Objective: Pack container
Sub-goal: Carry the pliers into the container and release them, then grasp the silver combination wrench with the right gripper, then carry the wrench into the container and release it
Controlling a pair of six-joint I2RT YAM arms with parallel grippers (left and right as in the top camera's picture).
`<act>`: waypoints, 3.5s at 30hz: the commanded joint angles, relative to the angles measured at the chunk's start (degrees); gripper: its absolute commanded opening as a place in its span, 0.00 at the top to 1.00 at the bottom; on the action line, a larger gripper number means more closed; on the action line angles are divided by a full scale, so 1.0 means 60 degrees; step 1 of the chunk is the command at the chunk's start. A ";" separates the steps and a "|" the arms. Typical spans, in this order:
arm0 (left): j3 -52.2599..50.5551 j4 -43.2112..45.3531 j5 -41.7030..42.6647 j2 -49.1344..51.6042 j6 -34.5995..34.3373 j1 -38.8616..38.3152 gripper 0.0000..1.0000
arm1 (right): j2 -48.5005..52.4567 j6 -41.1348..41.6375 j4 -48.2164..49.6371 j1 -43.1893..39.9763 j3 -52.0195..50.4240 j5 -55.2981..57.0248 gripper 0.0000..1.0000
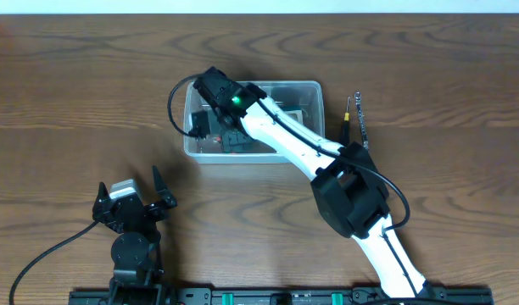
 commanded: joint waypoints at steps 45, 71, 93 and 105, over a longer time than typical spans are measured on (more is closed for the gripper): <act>-0.0219 -0.0262 -0.0189 -0.0036 0.0015 -0.0029 0.02 | -0.2313 0.8167 -0.0404 -0.6553 -0.4481 -0.1770 0.46; -0.0219 -0.0262 -0.0189 -0.0036 0.0015 -0.0029 0.02 | -0.2528 0.8939 0.0142 -0.6645 -0.5333 -0.1785 0.99; -0.0219 -0.0262 -0.0186 -0.0036 0.0015 -0.0029 0.02 | -0.3938 0.1945 -0.1861 -0.1472 -0.0131 -0.2463 0.99; -0.0219 -0.0262 -0.0186 -0.0036 0.0015 -0.0029 0.02 | -0.0692 -0.1366 -0.0484 -0.0976 -0.0608 -0.2073 0.99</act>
